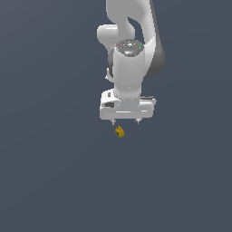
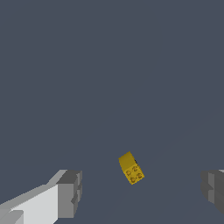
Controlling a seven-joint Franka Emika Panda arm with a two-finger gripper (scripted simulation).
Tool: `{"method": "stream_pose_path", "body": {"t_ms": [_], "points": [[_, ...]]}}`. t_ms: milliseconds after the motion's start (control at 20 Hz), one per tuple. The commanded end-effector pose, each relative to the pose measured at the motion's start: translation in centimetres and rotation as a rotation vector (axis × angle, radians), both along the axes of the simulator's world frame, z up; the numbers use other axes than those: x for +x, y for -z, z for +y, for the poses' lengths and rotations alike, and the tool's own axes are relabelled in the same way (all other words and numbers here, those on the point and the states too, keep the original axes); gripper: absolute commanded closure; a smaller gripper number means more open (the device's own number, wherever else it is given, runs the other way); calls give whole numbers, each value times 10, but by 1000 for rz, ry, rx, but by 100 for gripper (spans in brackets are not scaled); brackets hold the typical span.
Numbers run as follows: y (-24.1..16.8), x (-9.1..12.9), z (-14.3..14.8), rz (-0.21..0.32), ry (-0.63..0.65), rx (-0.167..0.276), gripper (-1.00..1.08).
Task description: Pick up the object and move it to a goal position.
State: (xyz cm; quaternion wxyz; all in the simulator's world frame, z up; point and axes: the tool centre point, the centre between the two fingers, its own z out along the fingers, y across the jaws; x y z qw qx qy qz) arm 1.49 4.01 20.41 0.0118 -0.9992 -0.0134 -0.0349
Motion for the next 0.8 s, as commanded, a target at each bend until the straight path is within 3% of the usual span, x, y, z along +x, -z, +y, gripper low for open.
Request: {"method": "stream_pose_path", "body": {"t_ms": [0, 750], "points": [[0, 0, 0, 0, 0, 0, -92], [-2, 1, 4, 1, -41, -20, -92]]}}
